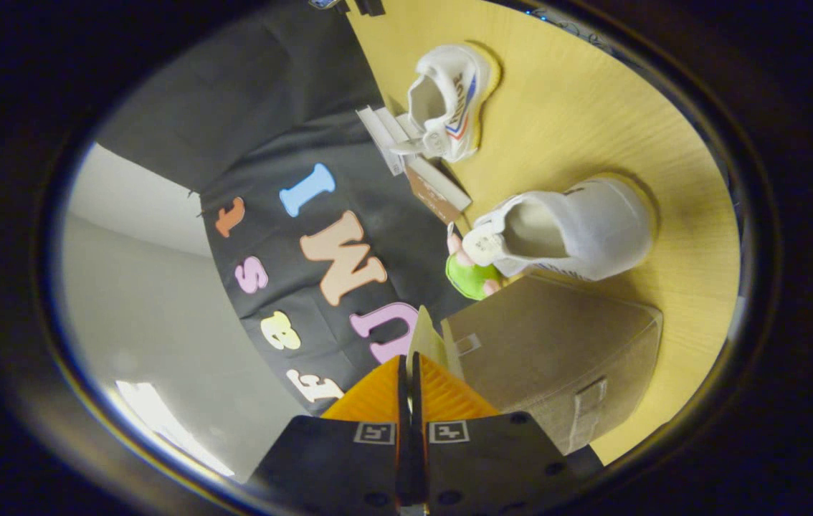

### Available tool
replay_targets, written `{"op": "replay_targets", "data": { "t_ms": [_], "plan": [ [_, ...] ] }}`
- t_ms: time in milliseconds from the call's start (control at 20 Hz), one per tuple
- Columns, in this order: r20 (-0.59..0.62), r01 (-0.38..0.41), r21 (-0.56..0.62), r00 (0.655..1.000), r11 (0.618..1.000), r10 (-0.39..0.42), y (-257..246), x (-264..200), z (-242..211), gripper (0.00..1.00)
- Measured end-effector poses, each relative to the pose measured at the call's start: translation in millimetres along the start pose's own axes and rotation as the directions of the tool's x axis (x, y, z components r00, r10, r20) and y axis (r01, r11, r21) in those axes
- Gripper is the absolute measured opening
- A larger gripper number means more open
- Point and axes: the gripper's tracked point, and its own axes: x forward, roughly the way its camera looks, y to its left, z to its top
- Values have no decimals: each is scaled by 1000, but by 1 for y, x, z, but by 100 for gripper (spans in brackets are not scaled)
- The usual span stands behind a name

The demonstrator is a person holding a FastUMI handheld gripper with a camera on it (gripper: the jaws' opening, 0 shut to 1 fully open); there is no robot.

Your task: Open the storage box then place both shoes into the box .Put the left shoe in first, then the right shoe, with the right side of both shoes facing outward in a uniform manner.

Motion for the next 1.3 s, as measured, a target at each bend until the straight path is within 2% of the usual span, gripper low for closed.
{"op": "replay_targets", "data": {
  "t_ms": [100,300,450,650,900,1300],
  "plan": [
    [-12,-9,-55,1000,998,8,10,5,-3,3],
    [-51,-78,-45,996,996,76,37,9,-23,3],
    [-124,-148,-96,983,984,135,66,12,-59,3],
    [-239,-214,-211,958,954,162,93,15,-114,3],
    [-383,-275,-355,915,894,129,98,15,-181,3],
    [-550,-309,-477,835,823,-5,28,14,-261,3]
  ]
}}
